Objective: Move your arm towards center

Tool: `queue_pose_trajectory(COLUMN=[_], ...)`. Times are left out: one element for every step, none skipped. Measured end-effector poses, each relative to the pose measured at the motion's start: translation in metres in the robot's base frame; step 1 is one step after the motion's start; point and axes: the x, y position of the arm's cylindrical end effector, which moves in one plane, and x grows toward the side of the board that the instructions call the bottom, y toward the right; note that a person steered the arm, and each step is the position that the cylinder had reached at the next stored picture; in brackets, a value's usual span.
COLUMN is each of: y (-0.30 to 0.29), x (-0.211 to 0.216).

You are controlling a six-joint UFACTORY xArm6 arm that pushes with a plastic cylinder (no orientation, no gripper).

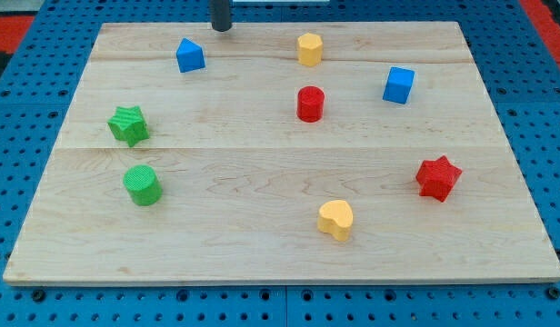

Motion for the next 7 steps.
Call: queue_pose_trajectory(y=[0.000, 0.001, 0.003, 0.040, 0.032, -0.003, -0.024], x=[0.000, 0.001, 0.019, 0.045, 0.084, 0.128, 0.171])
